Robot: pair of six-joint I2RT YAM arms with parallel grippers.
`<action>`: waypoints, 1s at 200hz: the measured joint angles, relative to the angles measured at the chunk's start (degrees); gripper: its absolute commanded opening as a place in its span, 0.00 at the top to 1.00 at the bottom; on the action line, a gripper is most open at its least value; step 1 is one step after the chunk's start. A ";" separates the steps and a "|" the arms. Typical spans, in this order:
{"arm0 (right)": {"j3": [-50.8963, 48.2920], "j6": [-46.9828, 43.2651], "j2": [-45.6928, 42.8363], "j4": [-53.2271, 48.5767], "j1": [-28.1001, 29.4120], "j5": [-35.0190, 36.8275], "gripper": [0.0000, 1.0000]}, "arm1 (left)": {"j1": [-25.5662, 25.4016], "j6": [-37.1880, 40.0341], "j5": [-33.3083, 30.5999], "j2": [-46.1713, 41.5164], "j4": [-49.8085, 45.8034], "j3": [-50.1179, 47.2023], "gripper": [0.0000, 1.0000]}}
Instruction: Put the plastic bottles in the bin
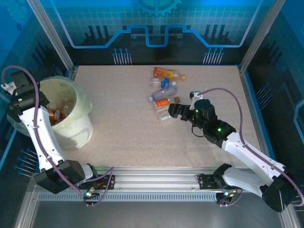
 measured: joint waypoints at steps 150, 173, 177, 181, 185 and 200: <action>-0.48 5.66 -0.20 -5.11 -1.01 5.35 0.00 | -13.90 -10.14 30.53 -11.98 7.48 -3.32 0.01; -0.50 7.17 0.26 -6.45 -1.11 5.70 0.00 | -18.71 -12.13 33.42 -12.83 10.25 -4.39 0.01; -0.50 7.34 0.52 -6.71 -1.11 5.70 0.00 | -19.67 -12.55 34.07 -12.92 10.80 -4.70 0.01; -0.44 7.54 0.76 -6.99 -1.11 5.73 0.00 | -20.41 -12.87 34.60 -12.94 11.28 -4.98 0.01; -0.35 7.69 1.09 -7.28 -1.11 5.77 0.00 | -21.27 -13.38 35.12 -12.98 11.91 -5.33 0.01; 0.17 8.59 2.71 -8.83 -1.11 5.95 0.00 | -24.41 -14.67 36.92 -13.00 13.90 -6.75 0.01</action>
